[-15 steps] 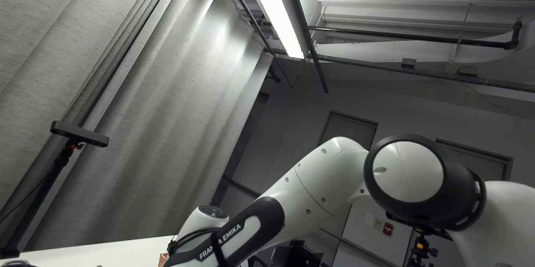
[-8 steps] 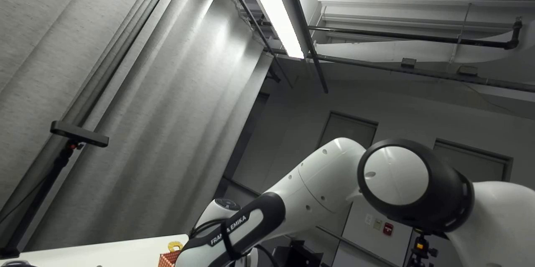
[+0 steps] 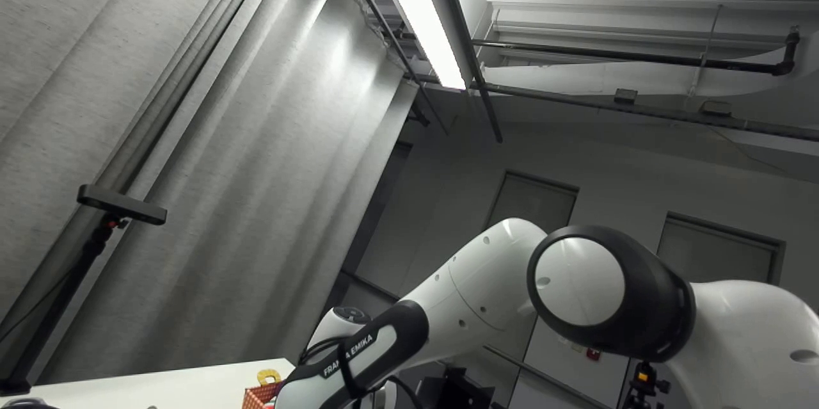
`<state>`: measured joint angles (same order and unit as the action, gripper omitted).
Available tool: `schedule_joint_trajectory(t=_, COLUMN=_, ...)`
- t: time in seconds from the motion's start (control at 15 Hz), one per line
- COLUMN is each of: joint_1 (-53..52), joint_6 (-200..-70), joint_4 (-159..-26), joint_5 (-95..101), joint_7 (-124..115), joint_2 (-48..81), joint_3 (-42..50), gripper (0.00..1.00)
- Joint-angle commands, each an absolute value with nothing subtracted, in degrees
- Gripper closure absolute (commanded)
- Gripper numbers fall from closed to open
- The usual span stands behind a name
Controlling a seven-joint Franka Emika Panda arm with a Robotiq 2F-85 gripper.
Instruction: Pour the content from the two small white bowls into the pot
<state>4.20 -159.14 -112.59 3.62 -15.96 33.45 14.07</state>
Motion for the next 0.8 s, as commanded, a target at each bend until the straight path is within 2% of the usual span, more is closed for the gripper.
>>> schedule_joint_trajectory(t=0.0, joint_1=4.01, joint_6=-155.35, joint_4=-109.75, joint_5=3.07, joint_7=-16.69, joint_2=35.15, joint_3=15.45, gripper=0.00)
schedule_joint_trajectory(t=0.73, joint_1=4.72, joint_6=-154.32, joint_4=-112.94, joint_5=2.79, joint_7=-15.65, joint_2=33.32, joint_3=15.08, gripper=0.00)
